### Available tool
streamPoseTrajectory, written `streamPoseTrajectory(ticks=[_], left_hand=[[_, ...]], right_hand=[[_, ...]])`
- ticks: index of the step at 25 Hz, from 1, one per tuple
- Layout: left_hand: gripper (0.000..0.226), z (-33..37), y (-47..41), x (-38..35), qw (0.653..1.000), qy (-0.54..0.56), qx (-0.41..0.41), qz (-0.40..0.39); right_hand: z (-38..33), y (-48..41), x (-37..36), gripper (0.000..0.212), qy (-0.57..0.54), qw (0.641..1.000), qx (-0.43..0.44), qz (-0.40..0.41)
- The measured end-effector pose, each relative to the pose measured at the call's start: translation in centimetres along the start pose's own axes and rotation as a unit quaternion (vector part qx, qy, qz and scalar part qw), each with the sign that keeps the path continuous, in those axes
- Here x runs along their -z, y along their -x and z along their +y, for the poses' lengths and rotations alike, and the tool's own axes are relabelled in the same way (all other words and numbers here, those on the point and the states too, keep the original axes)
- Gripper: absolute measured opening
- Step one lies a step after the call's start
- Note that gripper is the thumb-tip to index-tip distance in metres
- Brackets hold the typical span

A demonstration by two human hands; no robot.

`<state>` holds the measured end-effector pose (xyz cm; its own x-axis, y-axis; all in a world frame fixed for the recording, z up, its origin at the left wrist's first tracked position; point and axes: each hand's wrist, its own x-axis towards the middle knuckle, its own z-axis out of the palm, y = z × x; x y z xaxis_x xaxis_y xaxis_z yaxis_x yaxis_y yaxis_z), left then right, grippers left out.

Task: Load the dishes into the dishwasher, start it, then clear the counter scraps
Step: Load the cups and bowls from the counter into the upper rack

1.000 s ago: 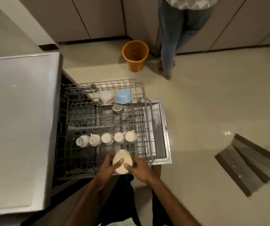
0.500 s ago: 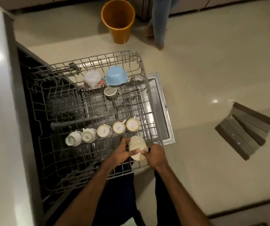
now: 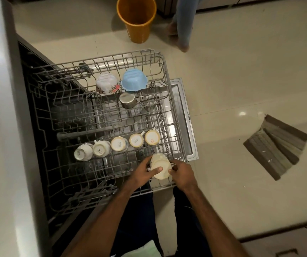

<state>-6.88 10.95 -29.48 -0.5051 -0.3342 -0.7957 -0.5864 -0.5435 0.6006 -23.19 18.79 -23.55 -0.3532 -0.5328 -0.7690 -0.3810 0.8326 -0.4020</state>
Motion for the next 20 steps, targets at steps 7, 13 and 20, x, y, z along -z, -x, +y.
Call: streamPoseTrajectory(ticks=[7,13,20], left_hand=[[0.077,0.9,0.9,0.1,0.996,-0.091,-0.015,-0.016],[0.063,4.0,3.7,1.2,0.972,-0.229,0.032,0.038],[0.029,10.6,12.0,0.5,0.959,-0.137,-0.036,0.245]], right_hand=[[-0.2,0.1,0.1,0.045,0.028,1.0,0.001,-0.012],[-1.6,1.9,2.2,0.028,0.076,0.997,0.0,0.006],[-8.7,5.8,7.2,0.031,0.175,0.97,0.166,-0.011]])
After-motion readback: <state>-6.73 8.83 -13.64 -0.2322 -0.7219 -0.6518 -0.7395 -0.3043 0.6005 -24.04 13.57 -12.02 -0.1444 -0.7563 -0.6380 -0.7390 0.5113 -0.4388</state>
